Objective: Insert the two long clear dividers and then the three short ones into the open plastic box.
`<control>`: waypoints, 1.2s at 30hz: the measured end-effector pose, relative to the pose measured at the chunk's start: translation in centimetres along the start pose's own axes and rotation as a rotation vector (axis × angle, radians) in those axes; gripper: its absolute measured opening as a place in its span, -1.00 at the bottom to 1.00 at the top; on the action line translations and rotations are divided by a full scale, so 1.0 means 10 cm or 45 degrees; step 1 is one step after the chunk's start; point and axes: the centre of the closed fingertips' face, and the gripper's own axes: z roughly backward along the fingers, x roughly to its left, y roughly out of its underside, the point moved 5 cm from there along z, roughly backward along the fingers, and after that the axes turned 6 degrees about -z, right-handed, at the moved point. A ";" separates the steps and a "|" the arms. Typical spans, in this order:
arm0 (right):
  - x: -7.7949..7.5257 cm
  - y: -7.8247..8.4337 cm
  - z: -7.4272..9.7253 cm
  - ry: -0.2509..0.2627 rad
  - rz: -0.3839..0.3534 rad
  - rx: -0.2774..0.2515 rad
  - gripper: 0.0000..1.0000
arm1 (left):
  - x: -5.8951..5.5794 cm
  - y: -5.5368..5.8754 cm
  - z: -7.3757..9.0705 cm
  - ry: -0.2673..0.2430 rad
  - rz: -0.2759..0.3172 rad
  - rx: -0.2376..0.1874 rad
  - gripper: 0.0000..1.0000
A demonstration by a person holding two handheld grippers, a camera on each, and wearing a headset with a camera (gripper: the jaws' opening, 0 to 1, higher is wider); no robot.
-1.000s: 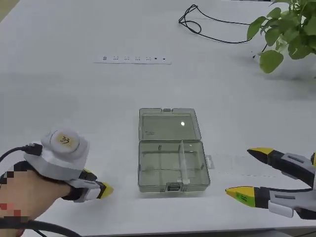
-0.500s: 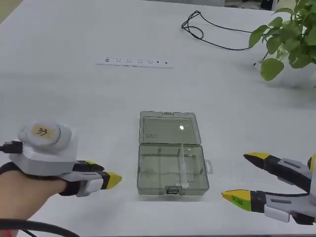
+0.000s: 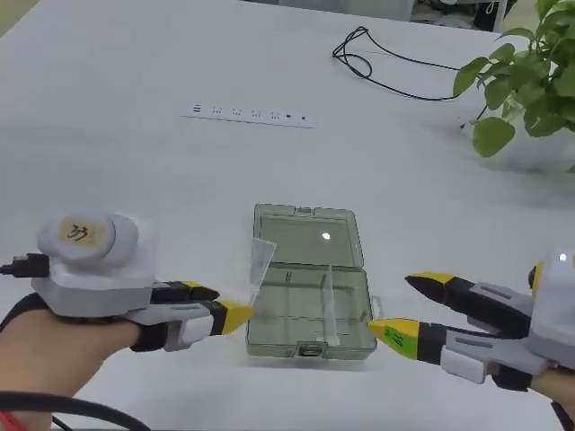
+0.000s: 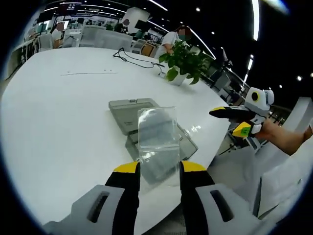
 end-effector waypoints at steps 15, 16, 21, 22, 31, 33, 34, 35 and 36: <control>0.28 -0.15 -0.39 -0.043 -0.209 -0.045 -0.44 | -0.30 -0.17 -0.11 0.095 -0.027 -0.092 -0.40; 0.30 -0.15 -0.41 -0.044 -0.220 -0.042 -0.46 | -0.30 -0.17 -0.11 0.098 -0.032 -0.095 -0.40; 0.36 -0.12 -0.49 -0.056 -0.280 -0.026 -0.57 | -0.34 -0.19 -0.12 0.108 -0.047 -0.103 -0.40; 0.36 -0.12 -0.50 -0.054 -0.283 -0.024 -0.59 | -0.35 -0.20 -0.12 0.110 -0.052 -0.103 -0.39; 0.39 -0.10 -0.59 -0.061 -0.336 -0.004 -0.68 | -0.38 -0.21 -0.14 0.122 -0.102 -0.102 -0.39; 0.40 -0.10 -0.61 -0.062 -0.335 -0.003 -0.70 | -0.40 -0.22 -0.14 0.127 -0.112 -0.103 -0.39; 0.41 -0.10 -0.62 -0.059 -0.343 0.002 -0.71 | -0.41 -0.23 -0.14 0.128 -0.113 -0.105 -0.39; 0.41 -0.10 -0.63 -0.057 -0.350 0.004 -0.73 | -0.41 -0.23 -0.14 0.129 -0.113 -0.106 -0.39; 0.41 -0.09 -0.63 -0.055 -0.360 0.005 -0.76 | -0.41 -0.23 -0.14 0.131 -0.116 -0.106 -0.39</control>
